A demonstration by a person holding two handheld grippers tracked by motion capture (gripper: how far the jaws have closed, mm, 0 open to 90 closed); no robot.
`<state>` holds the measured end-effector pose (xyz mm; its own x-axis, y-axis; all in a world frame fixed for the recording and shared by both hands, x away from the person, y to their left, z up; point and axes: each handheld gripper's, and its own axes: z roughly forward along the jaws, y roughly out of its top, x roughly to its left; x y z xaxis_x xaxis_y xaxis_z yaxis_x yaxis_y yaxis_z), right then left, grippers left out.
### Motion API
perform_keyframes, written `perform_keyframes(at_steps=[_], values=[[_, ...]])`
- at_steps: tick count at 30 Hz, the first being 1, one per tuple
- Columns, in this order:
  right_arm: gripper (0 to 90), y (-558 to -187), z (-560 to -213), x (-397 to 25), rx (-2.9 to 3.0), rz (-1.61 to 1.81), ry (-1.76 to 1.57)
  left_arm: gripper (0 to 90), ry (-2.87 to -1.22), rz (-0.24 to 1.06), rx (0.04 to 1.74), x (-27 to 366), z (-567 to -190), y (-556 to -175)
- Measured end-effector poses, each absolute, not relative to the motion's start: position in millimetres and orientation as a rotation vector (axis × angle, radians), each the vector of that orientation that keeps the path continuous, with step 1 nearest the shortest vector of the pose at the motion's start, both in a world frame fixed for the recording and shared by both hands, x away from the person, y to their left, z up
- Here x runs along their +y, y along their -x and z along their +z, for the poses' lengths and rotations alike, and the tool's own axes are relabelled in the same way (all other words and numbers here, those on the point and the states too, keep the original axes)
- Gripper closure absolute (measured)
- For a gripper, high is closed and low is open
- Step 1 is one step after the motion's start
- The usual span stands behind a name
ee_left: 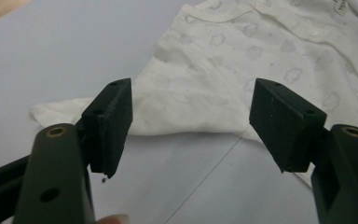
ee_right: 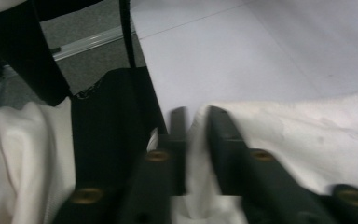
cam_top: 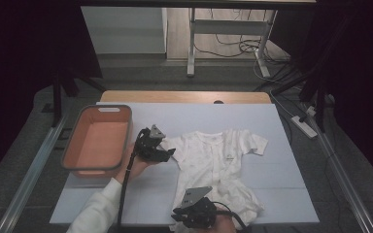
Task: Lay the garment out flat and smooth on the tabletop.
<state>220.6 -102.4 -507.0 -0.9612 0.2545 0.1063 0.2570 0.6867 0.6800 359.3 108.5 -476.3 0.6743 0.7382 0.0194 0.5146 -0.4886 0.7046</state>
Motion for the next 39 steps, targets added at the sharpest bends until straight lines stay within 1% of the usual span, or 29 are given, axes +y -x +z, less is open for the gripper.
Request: perform_keyframes(at_steps=[1,5,15,19,24,29,34,39], values=[[66.7,-221,-507,-102,-2.872,-1.155,0.443,30.8,-2.2,0.421,0.959,109,-476,-359],[54.2,-221,-502,-106,-2.885,-1.214,0.471,30.8,-2.197,0.425,0.959,109,-475,-359],[40.1,-239,-492,-143,-2.932,-1.281,0.685,30.8,-2.195,0.425,0.959,110,-475,-358],[37.6,-246,-490,-160,-2.969,-1.28,0.765,30.8,-2.195,0.424,0.96,110,-475,-358],[37.0,-252,-484,-186,-2.998,-1.278,0.892,30.8,-2.196,0.427,0.958,111,-474,-357],[37.0,-254,-474,-225,-2.977,-1.329,1.086,30.8,-2.191,0.428,0.957,112,-473,-356],[39.1,-251,-469,-268,-2.913,-1.358,1.303,30.8,-2.186,0.432,0.961,114,-472,-356],[41.8,-247,-475,-290,-2.903,-1.279,1.398,30.8,-2.183,0.435,0.96,114,-471,-356]])
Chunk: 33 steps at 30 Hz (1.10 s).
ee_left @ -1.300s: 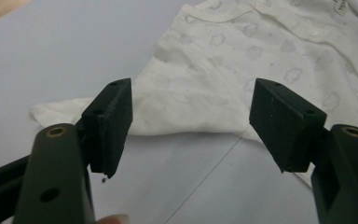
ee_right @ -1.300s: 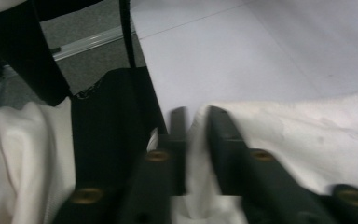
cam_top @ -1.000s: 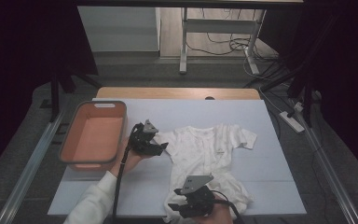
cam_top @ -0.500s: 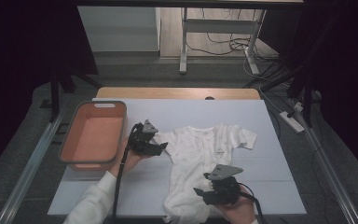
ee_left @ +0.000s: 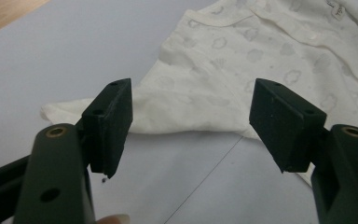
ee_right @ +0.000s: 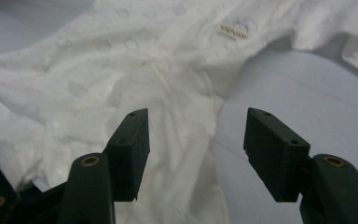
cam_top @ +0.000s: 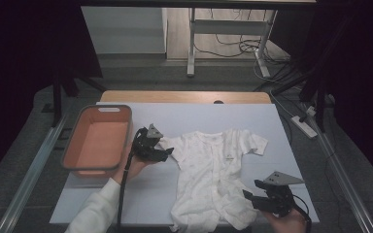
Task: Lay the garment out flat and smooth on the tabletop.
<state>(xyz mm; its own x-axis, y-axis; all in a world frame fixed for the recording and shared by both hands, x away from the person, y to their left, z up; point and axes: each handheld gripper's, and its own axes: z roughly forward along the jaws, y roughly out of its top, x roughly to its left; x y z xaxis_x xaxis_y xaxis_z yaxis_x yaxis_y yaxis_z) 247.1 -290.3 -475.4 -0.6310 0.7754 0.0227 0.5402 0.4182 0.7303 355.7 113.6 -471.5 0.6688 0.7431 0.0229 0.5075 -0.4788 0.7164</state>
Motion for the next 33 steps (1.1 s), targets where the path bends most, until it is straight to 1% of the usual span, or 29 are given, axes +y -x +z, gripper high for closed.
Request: perform_keyframes(at_steps=[4,6,7,9,10,11,13,19,25,29,33], values=[[48.1,-246,-481,-295,2.399,0.993,-1.158,30.8,-2.188,0.435,0.954,113,-471,-356],[54.5,-247,-485,-294,2.437,0.952,-1.154,30.8,-2.188,0.433,0.956,113,-472,-356],[59.0,-248,-487,-292,2.455,0.925,-1.147,30.8,-2.186,0.432,0.959,114,-472,-356],[71.2,-249,-491,-290,2.493,0.883,-1.125,30.8,-2.186,0.432,0.96,114,-472,-356],[82.7,-249,-491,-289,2.514,0.871,-1.117,30.8,-2.185,0.433,0.959,114,-472,-356],[85.4,-249,-490,-289,2.526,0.878,-1.114,30.8,-2.184,0.433,0.96,115,-471,-356],[87.1,-248,-487,-288,2.525,0.891,-1.105,30.8,-2.186,0.433,0.959,115,-471,-356],[87.5,-244,-475,-285,2.501,1.023,-1.072,30.8,-2.18,0.432,0.965,116,-471,-356],[87.4,-242,-451,-267,2.481,1.173,-0.952,30.8,-2.186,0.432,0.962,115,-472,-357],[87.4,-250,-443,-252,2.492,1.191,-0.897,30.8,-2.185,0.432,0.964,115,-472,-357],[87.3,-267,-444,-234,2.52,1.163,-0.858,30.8,-2.18,0.429,0.969,116,-472,-357]])
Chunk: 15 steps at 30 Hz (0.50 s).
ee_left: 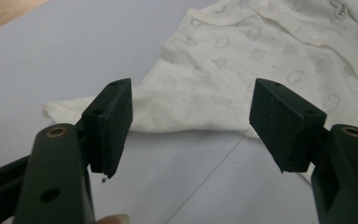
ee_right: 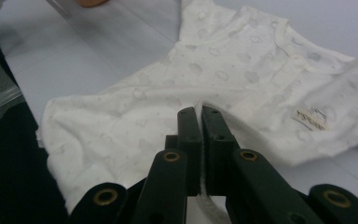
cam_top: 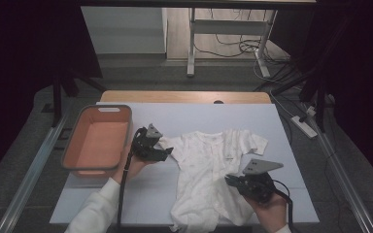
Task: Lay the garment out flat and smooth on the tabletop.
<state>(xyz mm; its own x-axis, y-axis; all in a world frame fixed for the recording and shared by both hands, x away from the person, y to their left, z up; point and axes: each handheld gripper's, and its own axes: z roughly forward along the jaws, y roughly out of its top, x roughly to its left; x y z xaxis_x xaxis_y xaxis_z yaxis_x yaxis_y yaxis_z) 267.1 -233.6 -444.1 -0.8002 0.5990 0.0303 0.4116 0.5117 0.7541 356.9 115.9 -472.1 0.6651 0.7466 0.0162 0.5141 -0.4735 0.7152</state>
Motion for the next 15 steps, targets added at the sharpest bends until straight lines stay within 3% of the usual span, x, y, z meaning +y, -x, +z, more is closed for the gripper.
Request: perform_keyframes(at_steps=[15], values=[[85.5,-317,-480,-172,2.665,1.067,-0.809,30.6,-2.194,0.439,0.971,116,-471,-356]])
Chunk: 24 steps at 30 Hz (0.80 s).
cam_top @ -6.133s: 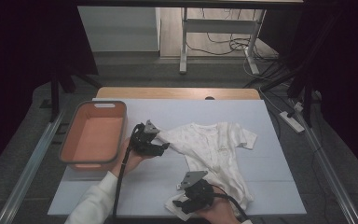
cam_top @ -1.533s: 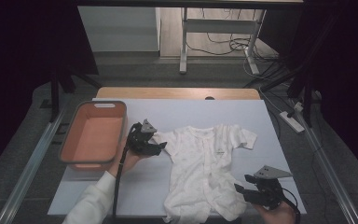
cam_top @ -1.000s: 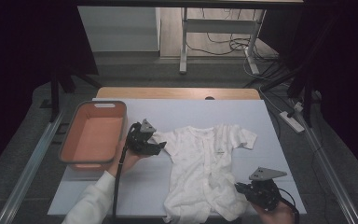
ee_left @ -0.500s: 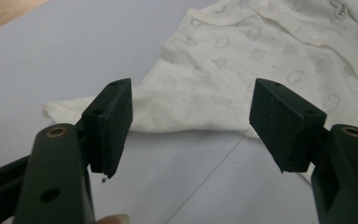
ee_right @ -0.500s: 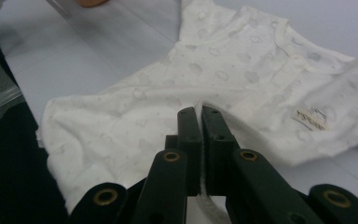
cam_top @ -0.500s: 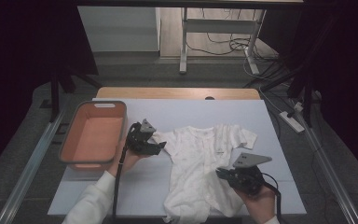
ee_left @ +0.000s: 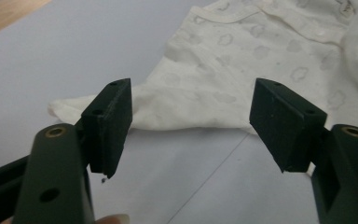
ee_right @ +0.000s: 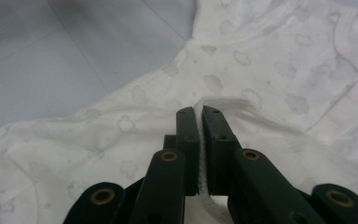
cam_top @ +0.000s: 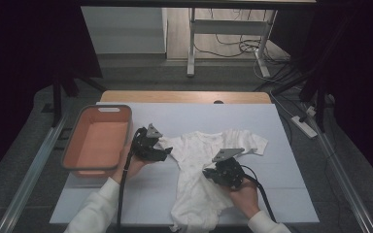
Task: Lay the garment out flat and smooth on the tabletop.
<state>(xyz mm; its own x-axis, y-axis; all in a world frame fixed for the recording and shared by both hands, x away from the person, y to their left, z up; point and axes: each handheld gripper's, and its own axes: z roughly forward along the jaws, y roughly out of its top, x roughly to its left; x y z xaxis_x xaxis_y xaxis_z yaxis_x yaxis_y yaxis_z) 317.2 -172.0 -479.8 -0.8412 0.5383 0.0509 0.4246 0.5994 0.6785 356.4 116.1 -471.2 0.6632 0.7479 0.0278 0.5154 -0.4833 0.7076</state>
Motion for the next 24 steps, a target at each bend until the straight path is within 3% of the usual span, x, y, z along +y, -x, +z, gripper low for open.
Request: perform_keyframes(at_steps=[2,6,8,14,20,24], values=[[80.3,-319,-484,-174,2.675,1.07,-0.826,31.4,-2.193,0.435,0.974,116,-471,-356],[58.3,-320,-482,-182,2.644,1.134,-0.888,31.7,-2.186,0.426,0.974,117,-471,-356],[51.8,-319,-472,-192,2.599,1.203,-0.909,33.2,-2.177,0.414,0.971,118,-470,-356],[48.3,-314,-448,-242,2.454,1.307,-1.007,33.0,-2.175,0.424,0.971,118,-470,-355],[48.0,-319,-464,-284,2.38,1.181,-1.137,32.8,-2.174,0.434,0.964,117,-469,-355],[48.3,-325,-481,-290,2.4,1.028,-1.154,32.4,-2.178,0.431,0.967,118,-470,-356]])
